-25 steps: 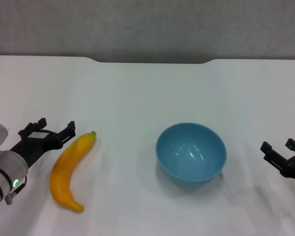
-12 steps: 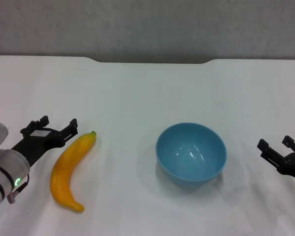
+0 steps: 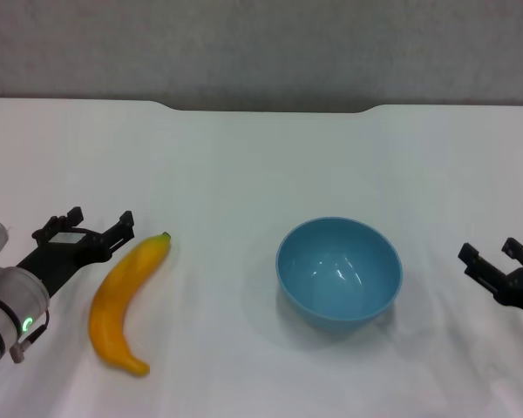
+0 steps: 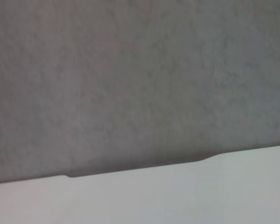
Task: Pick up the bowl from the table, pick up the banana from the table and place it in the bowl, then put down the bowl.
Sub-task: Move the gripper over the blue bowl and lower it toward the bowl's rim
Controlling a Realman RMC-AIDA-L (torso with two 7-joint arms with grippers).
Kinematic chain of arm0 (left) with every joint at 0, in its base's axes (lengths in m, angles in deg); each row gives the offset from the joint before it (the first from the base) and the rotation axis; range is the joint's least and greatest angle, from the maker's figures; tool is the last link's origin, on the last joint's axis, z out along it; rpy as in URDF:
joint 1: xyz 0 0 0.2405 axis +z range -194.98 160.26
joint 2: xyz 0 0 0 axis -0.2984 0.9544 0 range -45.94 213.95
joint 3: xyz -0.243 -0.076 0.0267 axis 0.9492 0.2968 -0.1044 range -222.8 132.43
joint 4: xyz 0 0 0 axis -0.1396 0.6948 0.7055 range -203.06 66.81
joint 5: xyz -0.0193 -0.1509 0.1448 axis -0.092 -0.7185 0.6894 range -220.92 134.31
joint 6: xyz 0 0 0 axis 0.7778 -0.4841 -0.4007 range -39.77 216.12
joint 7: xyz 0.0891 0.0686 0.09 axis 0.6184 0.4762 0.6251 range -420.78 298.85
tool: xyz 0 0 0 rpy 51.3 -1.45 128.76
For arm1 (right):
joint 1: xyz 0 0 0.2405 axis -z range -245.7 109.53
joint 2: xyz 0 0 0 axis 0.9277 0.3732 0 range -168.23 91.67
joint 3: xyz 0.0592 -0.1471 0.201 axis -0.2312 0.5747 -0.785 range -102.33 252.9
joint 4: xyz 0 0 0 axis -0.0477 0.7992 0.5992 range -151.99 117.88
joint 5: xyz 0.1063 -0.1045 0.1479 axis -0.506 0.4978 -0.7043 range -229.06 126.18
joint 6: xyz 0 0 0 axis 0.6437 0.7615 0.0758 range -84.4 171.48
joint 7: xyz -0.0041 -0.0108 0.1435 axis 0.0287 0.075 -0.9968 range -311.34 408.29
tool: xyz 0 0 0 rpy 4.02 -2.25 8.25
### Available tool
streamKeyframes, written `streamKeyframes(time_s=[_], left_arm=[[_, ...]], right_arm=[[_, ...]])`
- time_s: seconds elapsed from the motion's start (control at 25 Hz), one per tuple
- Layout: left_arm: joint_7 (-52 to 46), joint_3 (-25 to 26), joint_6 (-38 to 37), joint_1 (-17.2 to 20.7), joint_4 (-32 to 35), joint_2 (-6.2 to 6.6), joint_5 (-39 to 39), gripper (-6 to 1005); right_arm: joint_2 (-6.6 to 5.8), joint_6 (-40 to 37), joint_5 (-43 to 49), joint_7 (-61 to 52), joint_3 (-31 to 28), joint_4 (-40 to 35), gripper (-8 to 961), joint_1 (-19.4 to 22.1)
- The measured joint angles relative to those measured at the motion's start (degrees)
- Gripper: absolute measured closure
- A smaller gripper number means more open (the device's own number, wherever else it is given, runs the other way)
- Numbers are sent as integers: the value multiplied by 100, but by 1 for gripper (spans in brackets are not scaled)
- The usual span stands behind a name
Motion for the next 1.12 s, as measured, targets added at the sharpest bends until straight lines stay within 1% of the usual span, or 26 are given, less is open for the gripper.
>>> streamKeyframes(time_s=[0.16, 0.2, 0.32, 0.44, 0.56, 0.6, 0.64, 0.72, 0.84, 0.92, 1.0, 1.12], left_arm=[[-51, -14, -22, 14, 0, 7, 26, 127], [-52, -14, -32, 33, 0, 7, 32, 128], [-62, 1, -21, 107, 0, 12, 35, 130], [-75, 2, -40, 114, 11, 27, 36, 131], [-75, 8, -47, 138, 13, 26, 35, 133], [-75, 9, -46, 136, 13, 27, 35, 133], [-75, 9, -50, 133, 14, 28, 35, 134], [-74, 10, -53, 128, 21, 26, 35, 135], [-70, 10, -55, 137, 30, 22, 28, 137], [-70, 10, -55, 127, 38, 22, 25, 138], [-69, 10, -57, 123, 43, 24, 11, 139], [-58, 10, -59, 113, 43, 27, 1, 140]], right_arm=[[-105, -207, 184, -541, -8, 279, 80, -6], [-131, -348, 298, -637, -20, 395, 80, 3], [-195, -1112, 808, -934, -45, 921, 81, 42], [-248, -2033, 1623, -1501, -59, 1766, 81, 211], [-257, -3040, 2699, -2216, -74, 2875, 82, 513], [-249, -3394, 3227, -2574, -84, 3385, 82, 667], [-243, -3591, 3567, -2801, -98, 3697, 82, 768], [-180, -3896, 4529, -3469, -220, 4464, 83, 1038], [-73, -3998, 5891, -4601, -533, 5270, 85, 1307], [-76, -3871, 6897, -5610, -762, 5572, 87, 1310], [-88, -3573, 7922, -6661, -1049, 5687, 88, 1159], [-68, -2729, 9701, -8198, -1587, 5697, 89, 710]])
